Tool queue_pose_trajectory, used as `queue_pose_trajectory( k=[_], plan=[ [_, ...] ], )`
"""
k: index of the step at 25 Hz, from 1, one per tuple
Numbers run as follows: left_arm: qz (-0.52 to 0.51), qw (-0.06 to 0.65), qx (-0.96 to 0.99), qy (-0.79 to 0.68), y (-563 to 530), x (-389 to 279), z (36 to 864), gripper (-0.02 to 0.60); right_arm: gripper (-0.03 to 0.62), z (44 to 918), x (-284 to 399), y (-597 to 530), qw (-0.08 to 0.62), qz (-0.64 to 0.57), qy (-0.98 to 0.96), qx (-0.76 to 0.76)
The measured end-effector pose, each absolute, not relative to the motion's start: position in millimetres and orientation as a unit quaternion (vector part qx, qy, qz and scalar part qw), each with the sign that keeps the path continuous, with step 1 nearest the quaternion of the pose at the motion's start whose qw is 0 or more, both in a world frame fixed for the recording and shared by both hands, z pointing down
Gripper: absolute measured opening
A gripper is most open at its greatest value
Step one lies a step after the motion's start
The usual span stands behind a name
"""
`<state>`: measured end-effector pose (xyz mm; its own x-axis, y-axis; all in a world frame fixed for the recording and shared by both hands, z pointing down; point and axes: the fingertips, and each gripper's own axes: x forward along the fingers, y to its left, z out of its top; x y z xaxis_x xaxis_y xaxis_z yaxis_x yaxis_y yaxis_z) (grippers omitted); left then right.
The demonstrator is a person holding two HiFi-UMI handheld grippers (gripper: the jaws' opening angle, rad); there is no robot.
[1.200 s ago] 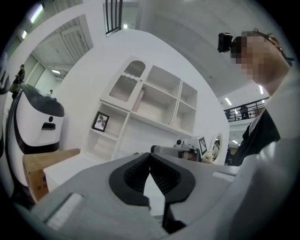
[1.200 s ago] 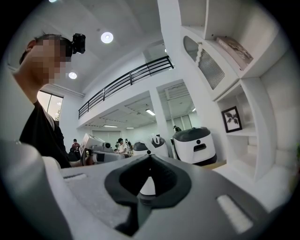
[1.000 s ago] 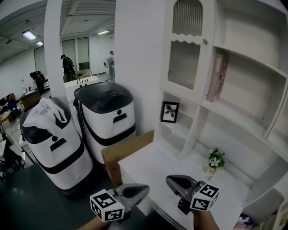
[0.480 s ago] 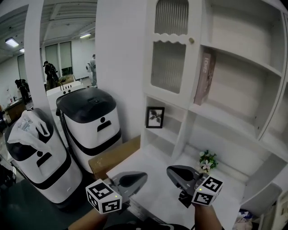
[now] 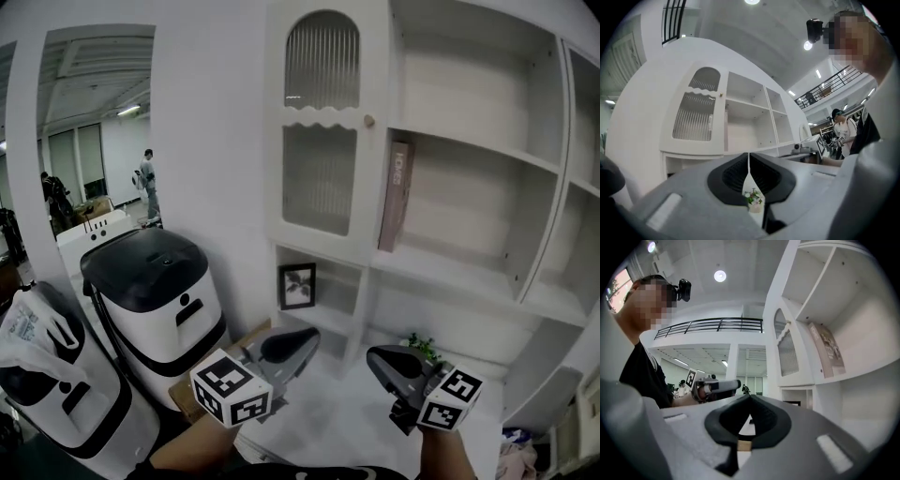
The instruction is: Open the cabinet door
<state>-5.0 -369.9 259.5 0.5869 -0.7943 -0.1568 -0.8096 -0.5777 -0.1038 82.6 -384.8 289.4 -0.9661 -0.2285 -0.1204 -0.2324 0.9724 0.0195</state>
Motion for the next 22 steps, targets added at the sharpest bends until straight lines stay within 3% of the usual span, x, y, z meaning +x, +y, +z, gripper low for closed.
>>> queue_pose_trajectory(
  k=[7,10,17,22],
  plan=[
    [0.074,0.152,-0.886,0.432,-410,-19,191,0.015,0.0,282,103,-402,0.03,0.042,0.979,-0.198],
    [0.075,0.19,-0.885,0.417,-427,-17,163,0.118,0.0,284,110,-410,0.025,0.042,0.972,-0.228],
    [0.08,0.319,-0.838,0.434,-465,-21,90,0.216,0.001,288,109,-420,0.013,0.044,0.961,-0.271],
    [0.075,0.39,-0.799,0.452,-497,-21,43,0.229,0.0,291,113,-426,0.012,0.048,0.954,-0.296]
  ],
)
